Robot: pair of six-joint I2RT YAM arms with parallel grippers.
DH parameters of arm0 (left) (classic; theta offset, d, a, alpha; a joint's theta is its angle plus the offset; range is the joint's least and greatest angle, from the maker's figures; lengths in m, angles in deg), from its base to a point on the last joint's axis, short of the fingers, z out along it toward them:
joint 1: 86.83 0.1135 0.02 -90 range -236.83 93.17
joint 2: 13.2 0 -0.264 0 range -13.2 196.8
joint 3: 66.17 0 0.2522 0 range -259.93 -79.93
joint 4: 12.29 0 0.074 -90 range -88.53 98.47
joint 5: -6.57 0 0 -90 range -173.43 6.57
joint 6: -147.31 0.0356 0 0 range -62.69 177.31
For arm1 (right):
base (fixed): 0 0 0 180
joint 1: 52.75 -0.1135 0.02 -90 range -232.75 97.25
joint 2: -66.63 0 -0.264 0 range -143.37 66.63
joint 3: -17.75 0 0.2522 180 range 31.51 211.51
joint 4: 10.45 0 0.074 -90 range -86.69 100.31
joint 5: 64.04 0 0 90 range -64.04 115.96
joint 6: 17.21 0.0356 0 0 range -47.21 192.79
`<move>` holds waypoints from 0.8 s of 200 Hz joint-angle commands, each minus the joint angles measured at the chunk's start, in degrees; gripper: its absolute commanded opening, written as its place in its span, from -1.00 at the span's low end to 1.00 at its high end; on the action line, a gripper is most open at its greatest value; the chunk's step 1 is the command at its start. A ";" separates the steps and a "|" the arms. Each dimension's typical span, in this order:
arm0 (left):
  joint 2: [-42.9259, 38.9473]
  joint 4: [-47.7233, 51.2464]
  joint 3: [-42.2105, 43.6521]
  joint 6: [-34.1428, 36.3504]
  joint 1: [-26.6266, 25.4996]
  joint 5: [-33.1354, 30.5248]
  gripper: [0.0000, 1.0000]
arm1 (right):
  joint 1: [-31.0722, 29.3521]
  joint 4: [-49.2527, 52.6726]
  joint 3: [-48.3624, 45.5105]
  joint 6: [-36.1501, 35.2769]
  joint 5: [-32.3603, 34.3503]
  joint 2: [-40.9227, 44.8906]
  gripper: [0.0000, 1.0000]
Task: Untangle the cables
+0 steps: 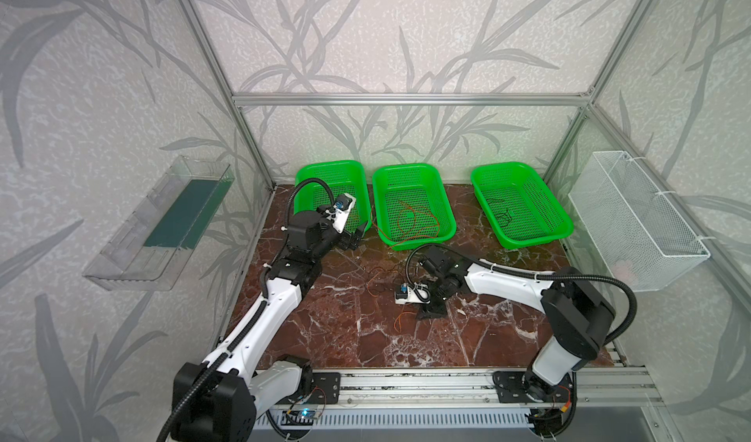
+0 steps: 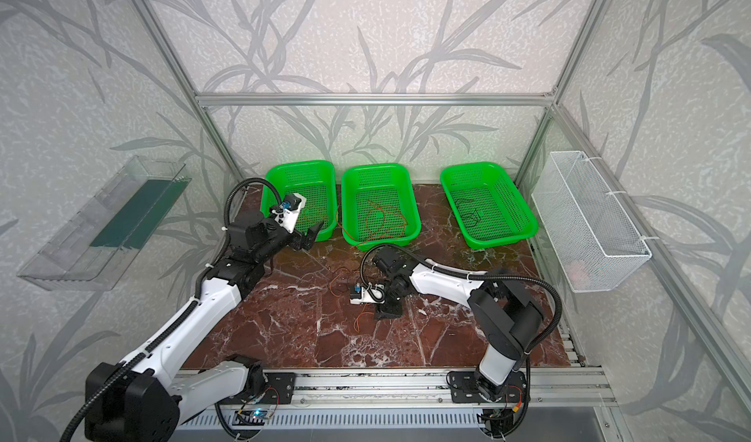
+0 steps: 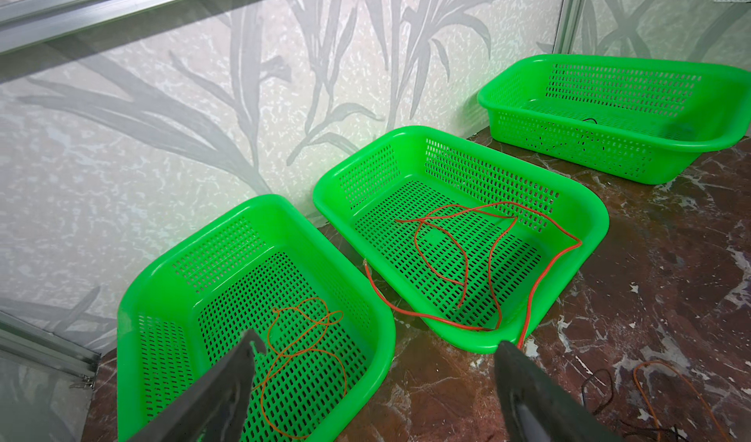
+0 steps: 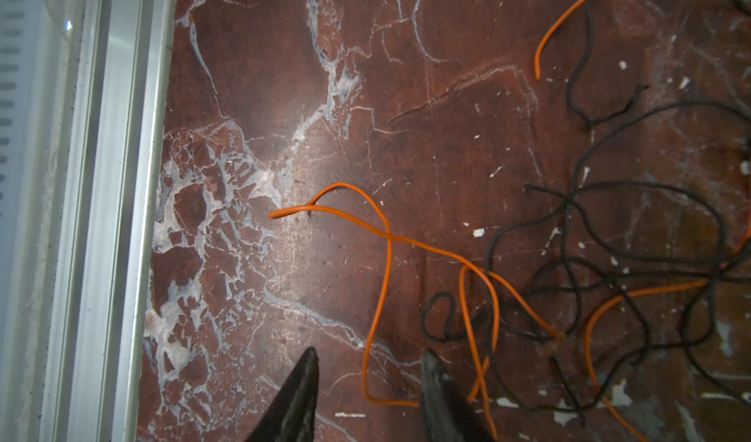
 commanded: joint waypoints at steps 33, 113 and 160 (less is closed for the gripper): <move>-1.46 -0.32 -0.75 1.44 -0.28 -1.20 0.86 | -0.36 10.22 5.25 -2.81 1.36 -5.18 -0.41; -5.73 2.05 -0.33 2.22 -0.28 7.43 0.66 | 0.75 8.42 6.76 3.58 -3.00 13.48 -1.00; -14.45 2.01 0.85 -1.01 -7.93 15.53 0.61 | 4.00 3.78 12.38 6.00 -3.20 25.80 -1.00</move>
